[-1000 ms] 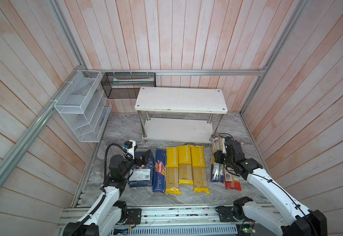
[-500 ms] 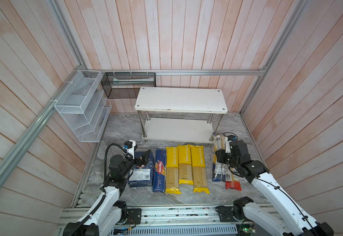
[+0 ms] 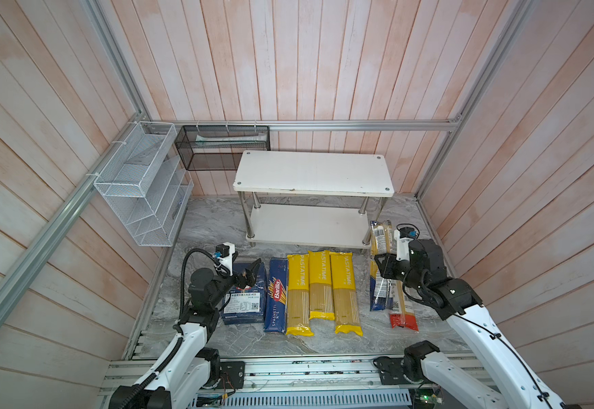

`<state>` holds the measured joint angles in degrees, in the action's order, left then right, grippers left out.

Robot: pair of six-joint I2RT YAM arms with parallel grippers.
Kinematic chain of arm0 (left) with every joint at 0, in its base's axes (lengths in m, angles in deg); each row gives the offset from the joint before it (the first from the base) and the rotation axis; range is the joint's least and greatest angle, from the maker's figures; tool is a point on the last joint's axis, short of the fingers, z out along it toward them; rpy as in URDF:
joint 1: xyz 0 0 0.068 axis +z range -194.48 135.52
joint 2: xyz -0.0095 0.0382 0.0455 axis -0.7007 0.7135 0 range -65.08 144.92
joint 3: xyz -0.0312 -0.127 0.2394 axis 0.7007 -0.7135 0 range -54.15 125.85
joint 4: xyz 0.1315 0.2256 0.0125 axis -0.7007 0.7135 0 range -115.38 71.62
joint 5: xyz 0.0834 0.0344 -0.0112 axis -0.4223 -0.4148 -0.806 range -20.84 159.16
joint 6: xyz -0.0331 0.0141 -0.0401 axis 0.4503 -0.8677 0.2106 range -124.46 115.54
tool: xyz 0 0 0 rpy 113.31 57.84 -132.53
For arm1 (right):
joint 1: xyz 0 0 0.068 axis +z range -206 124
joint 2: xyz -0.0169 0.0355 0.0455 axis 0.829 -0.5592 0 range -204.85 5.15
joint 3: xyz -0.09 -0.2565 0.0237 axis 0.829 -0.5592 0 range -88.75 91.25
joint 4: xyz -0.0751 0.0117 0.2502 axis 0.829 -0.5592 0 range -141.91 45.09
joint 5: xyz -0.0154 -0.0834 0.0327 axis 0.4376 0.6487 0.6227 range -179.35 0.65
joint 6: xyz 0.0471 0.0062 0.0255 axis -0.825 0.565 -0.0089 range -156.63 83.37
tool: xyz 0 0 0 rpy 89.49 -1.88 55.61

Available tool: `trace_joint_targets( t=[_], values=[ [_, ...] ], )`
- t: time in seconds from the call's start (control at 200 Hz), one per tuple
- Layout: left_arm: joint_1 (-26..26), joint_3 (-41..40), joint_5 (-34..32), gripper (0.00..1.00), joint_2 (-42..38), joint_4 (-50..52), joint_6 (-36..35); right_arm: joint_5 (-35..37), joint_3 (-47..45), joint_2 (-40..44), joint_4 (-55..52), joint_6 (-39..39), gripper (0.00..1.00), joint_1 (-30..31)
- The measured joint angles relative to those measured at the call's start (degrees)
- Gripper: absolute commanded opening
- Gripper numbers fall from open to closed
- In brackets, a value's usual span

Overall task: Arrange pasta packages on shelves
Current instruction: Place the pasta bag on the shelf.

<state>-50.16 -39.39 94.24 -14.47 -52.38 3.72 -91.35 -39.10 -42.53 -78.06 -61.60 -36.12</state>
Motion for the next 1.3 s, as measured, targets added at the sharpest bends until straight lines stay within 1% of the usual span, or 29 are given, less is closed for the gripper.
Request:
trace_joint_targets(
  t=[0.28,0.59,0.94,1.09,1.3],
  values=[
    [0.00,0.00,0.00,1.00,0.00,-0.02,0.00,-0.02,8.13,-1.40,-3.41,2.21,0.00,-0.02],
    [0.00,0.00,0.00,1.00,0.00,-0.02,0.00,-2.03,16.85,-6.01,-5.55,4.07,0.00,-0.11],
    [0.00,-0.59,0.02,1.00,-0.61,0.00,0.00,-4.50,22.86,-6.95,-7.21,4.24,0.00,-0.11],
    [0.00,-0.59,0.11,1.00,-0.59,-0.02,0.00,-5.77,27.32,-9.77,-7.48,4.39,0.00,-0.11],
    [0.00,-0.61,0.13,1.00,-0.59,-0.02,0.00,-7.02,36.70,-15.30,-7.34,5.27,0.00,-0.11]
  ],
)
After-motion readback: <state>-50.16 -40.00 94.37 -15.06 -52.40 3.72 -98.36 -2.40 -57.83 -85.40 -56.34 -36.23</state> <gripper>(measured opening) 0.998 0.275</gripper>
